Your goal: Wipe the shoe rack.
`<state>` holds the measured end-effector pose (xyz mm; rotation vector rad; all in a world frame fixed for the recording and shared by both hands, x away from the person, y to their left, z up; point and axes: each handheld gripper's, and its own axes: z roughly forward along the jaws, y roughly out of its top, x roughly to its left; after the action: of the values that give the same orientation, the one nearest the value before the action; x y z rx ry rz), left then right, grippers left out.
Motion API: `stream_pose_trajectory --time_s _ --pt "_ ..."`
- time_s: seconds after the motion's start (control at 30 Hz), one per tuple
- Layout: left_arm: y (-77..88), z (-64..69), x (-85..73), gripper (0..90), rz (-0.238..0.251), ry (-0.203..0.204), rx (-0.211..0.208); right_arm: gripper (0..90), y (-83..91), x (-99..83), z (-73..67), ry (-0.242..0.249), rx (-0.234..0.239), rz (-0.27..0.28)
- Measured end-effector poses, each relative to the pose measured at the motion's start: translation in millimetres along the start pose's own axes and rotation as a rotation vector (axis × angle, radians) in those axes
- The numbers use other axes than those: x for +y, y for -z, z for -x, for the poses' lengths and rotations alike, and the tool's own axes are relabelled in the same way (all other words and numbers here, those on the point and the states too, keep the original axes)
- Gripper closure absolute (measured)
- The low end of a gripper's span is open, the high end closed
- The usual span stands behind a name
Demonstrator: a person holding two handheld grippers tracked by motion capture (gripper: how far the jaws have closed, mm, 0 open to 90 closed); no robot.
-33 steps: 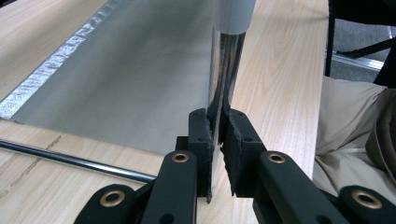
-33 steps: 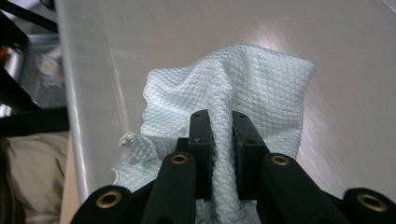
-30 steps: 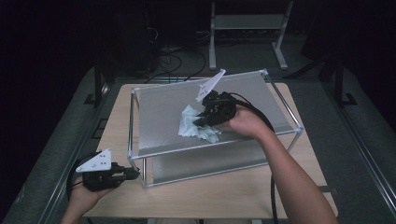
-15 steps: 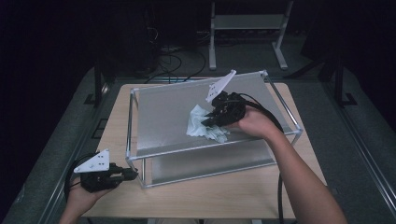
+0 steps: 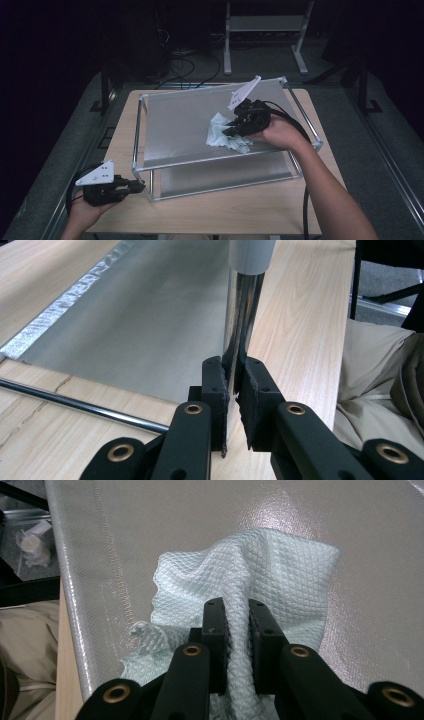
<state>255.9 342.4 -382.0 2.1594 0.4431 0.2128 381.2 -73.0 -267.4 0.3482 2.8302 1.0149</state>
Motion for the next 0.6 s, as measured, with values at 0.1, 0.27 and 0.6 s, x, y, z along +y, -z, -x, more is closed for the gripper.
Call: stream_pose_trajectory --time_s 0.1,0.27,0.6 --pt "-0.2 0.8 0.2 81.5 0.0 0.0 0.005 80.2 5.0 -6.4 3.5 -0.018 0.005 0.003" --pt "-0.1 1.0 0.8 81.5 -0.006 0.002 0.006 80.1 -1.1 -0.6 0.2 -0.007 0.007 0.017" --pt "0.7 1.9 -0.9 81.5 0.001 0.01 0.015 80.1 10.6 -14.1 1.4 -0.025 0.003 0.01"
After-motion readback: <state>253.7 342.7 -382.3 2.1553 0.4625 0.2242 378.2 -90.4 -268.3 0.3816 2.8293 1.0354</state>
